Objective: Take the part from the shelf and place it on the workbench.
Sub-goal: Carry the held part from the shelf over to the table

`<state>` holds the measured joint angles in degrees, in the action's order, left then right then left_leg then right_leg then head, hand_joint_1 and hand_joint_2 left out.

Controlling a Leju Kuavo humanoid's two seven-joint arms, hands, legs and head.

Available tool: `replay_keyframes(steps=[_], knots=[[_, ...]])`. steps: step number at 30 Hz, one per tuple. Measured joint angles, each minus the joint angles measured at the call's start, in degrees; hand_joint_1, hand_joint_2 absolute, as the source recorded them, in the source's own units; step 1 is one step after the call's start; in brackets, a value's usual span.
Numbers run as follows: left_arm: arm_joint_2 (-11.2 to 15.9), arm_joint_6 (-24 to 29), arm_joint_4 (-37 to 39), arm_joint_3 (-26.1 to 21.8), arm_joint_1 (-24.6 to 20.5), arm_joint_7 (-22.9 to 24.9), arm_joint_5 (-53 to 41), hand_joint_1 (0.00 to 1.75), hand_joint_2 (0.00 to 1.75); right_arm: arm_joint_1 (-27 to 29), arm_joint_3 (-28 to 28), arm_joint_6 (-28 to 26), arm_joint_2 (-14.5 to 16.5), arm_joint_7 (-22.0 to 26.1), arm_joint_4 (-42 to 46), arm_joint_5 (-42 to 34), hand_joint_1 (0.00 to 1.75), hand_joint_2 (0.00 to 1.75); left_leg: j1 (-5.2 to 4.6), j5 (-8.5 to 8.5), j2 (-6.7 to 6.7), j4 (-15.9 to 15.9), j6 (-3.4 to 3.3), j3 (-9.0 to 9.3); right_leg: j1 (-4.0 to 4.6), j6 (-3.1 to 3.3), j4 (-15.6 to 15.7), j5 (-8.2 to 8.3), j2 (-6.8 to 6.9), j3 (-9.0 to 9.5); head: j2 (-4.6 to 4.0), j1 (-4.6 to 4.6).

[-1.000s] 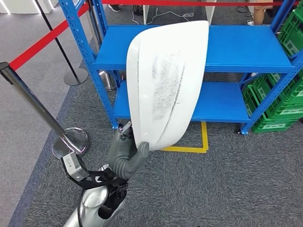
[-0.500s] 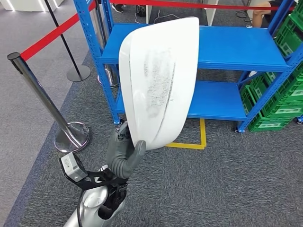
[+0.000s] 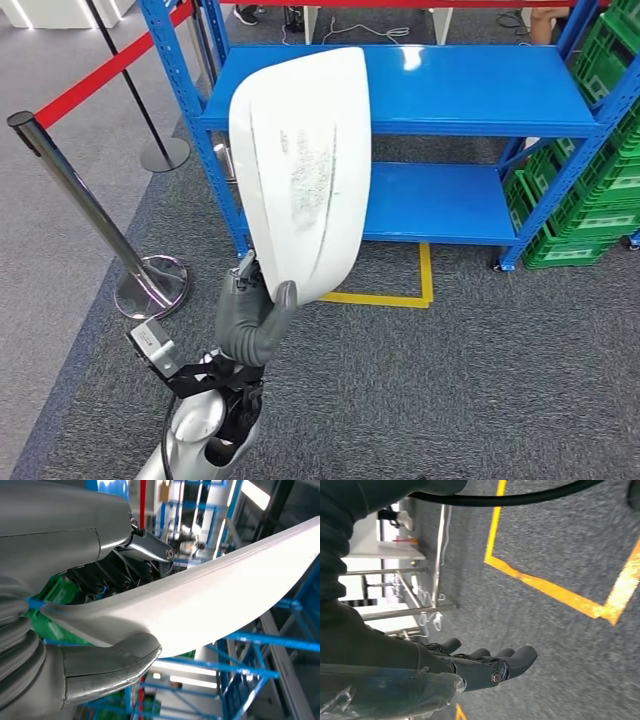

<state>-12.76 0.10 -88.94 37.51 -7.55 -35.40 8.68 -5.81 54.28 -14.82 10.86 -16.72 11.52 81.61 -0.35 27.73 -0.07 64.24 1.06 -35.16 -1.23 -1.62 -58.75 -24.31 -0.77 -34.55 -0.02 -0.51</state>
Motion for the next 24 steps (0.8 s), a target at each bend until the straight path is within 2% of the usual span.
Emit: replay_keyframes(steps=[2, 3, 5, 7, 8, 10, 11, 12, 13, 15, 16, 17, 18, 21, 23, 24], knots=[[-0.02, 1.24, -0.02, -0.08, 0.07, -0.67, -0.62, 1.75, 1.75, -0.06, 0.01, 0.23, 0.05, 1.96, 0.0, 0.52, 0.0, 1.75, -0.08, -1.79, -0.03, -6.08, -0.34, 3.05, 0.2, -0.45, -0.1, 0.23, -0.01, -0.31, 0.0, -0.05], [-0.02, 1.62, -0.04, -0.11, 0.16, -0.92, -0.74, 1.75, 1.75, -0.08, 0.01, 0.27, 0.07, 2.62, 0.0, 0.8, 0.0, 1.75, -0.15, -1.81, -0.07, -7.26, -0.44, 3.47, 0.27, -0.75, -0.07, 0.4, 0.03, -0.5, 0.0, -0.06], [-0.05, 2.01, -0.06, -0.29, 0.42, -1.22, -0.81, 1.75, 1.75, -0.06, 0.01, 0.27, 0.09, 3.1, 0.0, 1.2, 0.0, 1.75, -0.16, -1.95, -0.15, -7.7, -0.91, 3.28, 0.23, -1.41, 0.2, 0.74, 0.12, -0.71, 0.0, -0.1], [-0.08, 2.11, -0.11, -0.51, 0.57, -1.36, -0.81, 1.75, 1.75, -0.01, 0.01, 0.26, 0.1, 3.1, 0.0, 1.35, 0.0, 1.75, -0.01, -2.39, -0.12, -8.0, -1.59, 3.22, 0.18, -1.91, -1.11, -0.44, 0.2, -1.38, 0.0, -0.2], [-0.09, 2.11, -0.13, -0.58, 0.59, -1.41, -0.82, 1.75, 1.75, 0.01, 0.01, 0.25, 0.1, 3.11, 0.0, 1.38, 0.0, 1.75, 0.09, -2.58, -0.06, -8.12, -1.87, 3.19, 0.19, -2.08, -3.43, -1.99, 0.23, -2.37, 0.0, -0.28], [-0.09, 2.1, -0.15, -0.71, 0.67, -1.48, -0.82, 1.75, 1.75, 0.03, -0.01, 0.3, 0.11, 3.19, 0.0, 1.66, 0.0, 1.75, -0.02, -2.75, 0.03, -8.1, -2.2, 3.03, 0.28, -2.33, -11.02, -5.94, 0.27, -5.4, 0.0, -0.43], [-0.08, 2.1, -0.15, -0.77, 0.74, -1.55, -0.82, 1.75, 1.75, 0.07, -0.05, 0.39, 0.1, 3.27, 0.0, 1.92, 0.0, 1.75, -0.1, -2.82, 0.05, -8.09, -2.3, 2.95, 0.32, -2.38, -14.34, -7.19, 0.27, -6.7, 0.0, -0.43], [-0.07, 2.09, -0.15, -0.82, 0.8, -1.7, -0.82, 1.75, 1.75, 0.12, -0.13, 0.55, 0.1, 3.34, 0.0, 2.26, 0.0, 1.75, -0.18, -2.87, 0.05, -8.08, -2.36, 2.9, 0.38, -2.36, -15.92, -7.44, 0.27, -7.16, 0.0, -0.44], [-0.05, 2.1, -0.15, -0.84, 0.84, -1.93, -0.87, 1.75, 1.75, 0.16, -0.21, 0.72, 0.09, 3.4, 0.0, 2.66, 0.0, 1.75, -0.24, -2.9, 0.03, -8.06, -2.39, 2.89, 0.44, -2.26, -15.06, -6.56, 0.27, -6.45, 0.0, -0.43], [-0.04, 2.15, -0.26, -0.85, 0.87, -2.56, -1.26, 1.75, 1.75, 0.14, -0.37, 0.96, 0.09, 3.44, 0.0, 3.29, 0.0, 1.75, -0.28, -2.91, -0.04, -7.93, -2.32, 2.93, 0.55, -1.94, -7.76, -3.19, 0.29, -2.36, 0.0, -0.43], [-0.04, 2.2, -0.39, -0.84, 0.86, -2.91, -1.66, 1.75, 1.75, 0.06, -0.46, 0.99, 0.09, 3.49, 0.0, 3.56, 0.0, 1.75, -0.41, -2.9, -0.07, -7.75, -2.17, 2.84, 0.63, -1.73, -3.88, -2.0, 0.29, -0.24, 0.0, -0.43], [0.0, 2.26, -0.55, -0.83, 0.85, -3.28, -2.22, 1.75, 1.75, 0.0, -0.56, 1.0, 0.09, 3.61, 0.0, 3.77, 0.0, 1.75, -0.53, -2.94, -0.09, -7.61, -1.94, 2.7, 0.69, -1.46, -1.22, -1.36, 0.26, 1.13, 0.0, -0.38], [0.05, 2.3, -0.71, -0.78, 0.82, -3.62, -2.85, 1.75, 1.75, -0.04, -0.66, 0.98, 0.09, 3.78, 0.0, 3.99, 0.0, 1.75, -0.61, -3.03, -0.09, -7.53, -1.65, 2.54, 0.77, -1.17, 0.05, -1.25, 0.22, 1.72, 0.0, -0.36], [0.26, 2.16, -0.98, -0.52, 0.69, -4.18, -4.32, 1.75, 1.75, 0.05, -0.97, 0.83, 0.15, 4.47, 0.01, 4.41, 0.0, 1.75, -0.6, -3.15, -0.1, -7.5, -0.74, 2.24, 0.78, -0.19, 0.39, -0.9, 0.14, 1.57, 0.0, -0.35], [0.39, 2.01, -1.13, -0.44, 0.57, -4.29, -4.8, 1.75, 1.75, 0.03, -1.28, 0.6, 0.23, 4.97, 0.02, 4.56, 0.0, 1.75, -0.47, -0.99, -0.1, -4.7, 0.02, 0.99, 0.46, 0.4, 0.63, -0.55, 0.18, 1.48, 0.0, 0.0], [0.48, 1.92, -1.2, -0.44, 0.54, -4.33, -4.94, 1.75, 1.75, 0.0, -1.44, 0.51, 0.24, 5.2, 0.02, 4.6, 0.0, 1.75, -0.31, 0.92, -0.08, -1.58, 0.41, -0.44, 0.38, 0.57, 0.65, -0.44, 0.2, 1.36, 0.0, 0.23]])
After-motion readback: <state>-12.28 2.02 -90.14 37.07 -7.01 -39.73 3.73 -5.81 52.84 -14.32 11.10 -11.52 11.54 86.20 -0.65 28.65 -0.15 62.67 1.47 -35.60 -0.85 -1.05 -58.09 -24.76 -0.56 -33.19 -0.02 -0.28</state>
